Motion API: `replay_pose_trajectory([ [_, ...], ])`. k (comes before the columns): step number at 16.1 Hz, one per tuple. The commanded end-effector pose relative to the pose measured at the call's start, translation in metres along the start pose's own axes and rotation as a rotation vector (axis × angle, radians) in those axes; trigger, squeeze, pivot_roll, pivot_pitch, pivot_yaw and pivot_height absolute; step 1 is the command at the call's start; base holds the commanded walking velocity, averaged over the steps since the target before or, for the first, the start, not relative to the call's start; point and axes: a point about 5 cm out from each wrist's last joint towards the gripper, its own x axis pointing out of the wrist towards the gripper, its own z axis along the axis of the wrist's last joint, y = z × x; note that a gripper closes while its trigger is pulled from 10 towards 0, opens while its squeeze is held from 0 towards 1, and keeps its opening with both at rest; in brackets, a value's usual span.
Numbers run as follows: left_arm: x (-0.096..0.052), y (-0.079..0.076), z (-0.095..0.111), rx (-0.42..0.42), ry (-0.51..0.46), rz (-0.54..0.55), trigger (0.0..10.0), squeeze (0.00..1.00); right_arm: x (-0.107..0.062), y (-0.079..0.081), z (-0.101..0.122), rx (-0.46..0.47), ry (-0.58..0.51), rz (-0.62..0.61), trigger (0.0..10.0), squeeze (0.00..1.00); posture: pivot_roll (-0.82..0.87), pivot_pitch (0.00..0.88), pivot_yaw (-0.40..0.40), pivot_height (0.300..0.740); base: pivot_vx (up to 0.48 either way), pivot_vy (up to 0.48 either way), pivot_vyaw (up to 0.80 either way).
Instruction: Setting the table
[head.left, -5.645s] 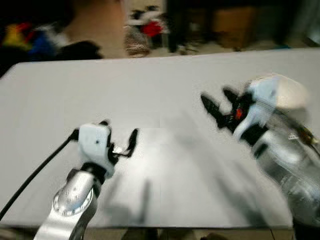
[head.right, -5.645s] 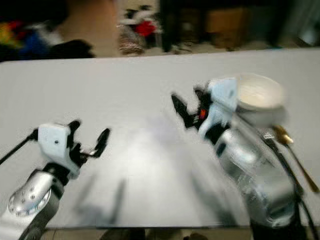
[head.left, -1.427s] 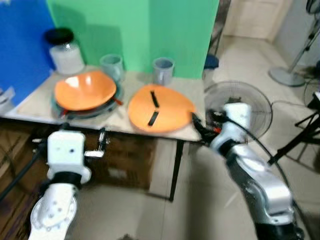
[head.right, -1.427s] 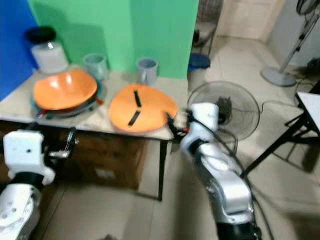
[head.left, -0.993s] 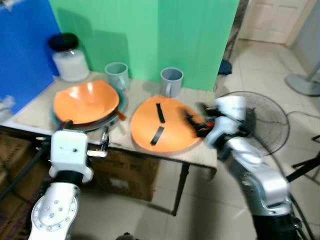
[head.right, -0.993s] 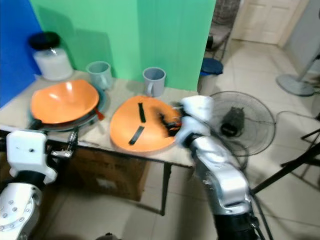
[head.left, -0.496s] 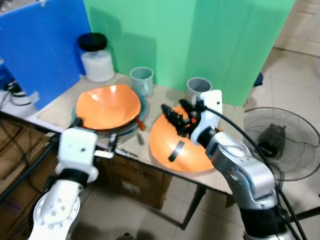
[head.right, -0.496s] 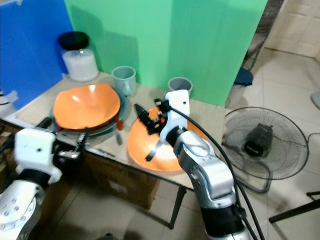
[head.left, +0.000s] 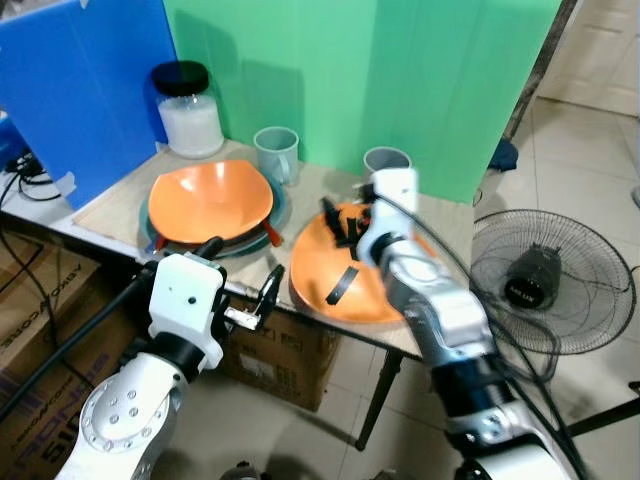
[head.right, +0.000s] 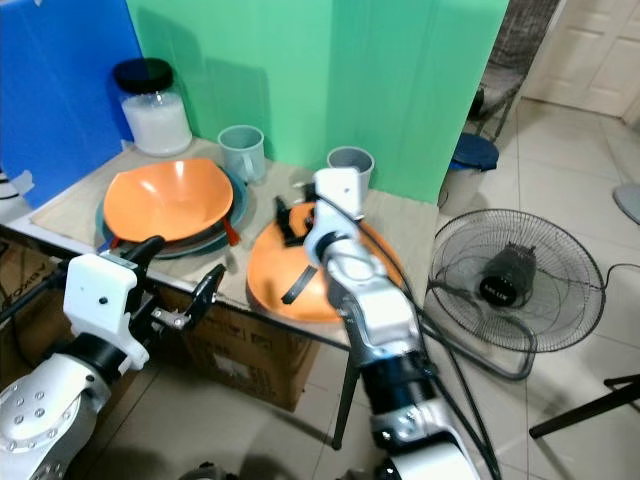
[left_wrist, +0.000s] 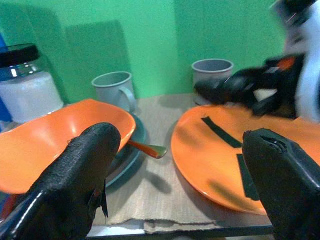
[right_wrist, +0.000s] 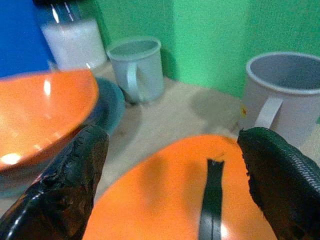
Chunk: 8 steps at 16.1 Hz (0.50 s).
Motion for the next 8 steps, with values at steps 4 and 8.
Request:
replay_pose_trajectory([
  [4, -0.001, 0.002, 0.004, 0.006, 0.0, -0.031, 10.0, 0.0, 0.023, 0.012, 0.002, -0.066, -0.015, -0.063, 10.0, 1.0, 0.0, 0.063, -0.008, 0.74, 0.0, 0.0, 0.0],
  [8, -0.004, 0.003, 0.003, 0.006, 0.002, -0.029, 10.0, 0.0, 0.027, 0.011, 0.005, -0.041, -0.009, -0.061, 10.0, 1.0, 0.01, 0.061, -0.015, 0.74, 0.0, 0.0, 0.0],
])
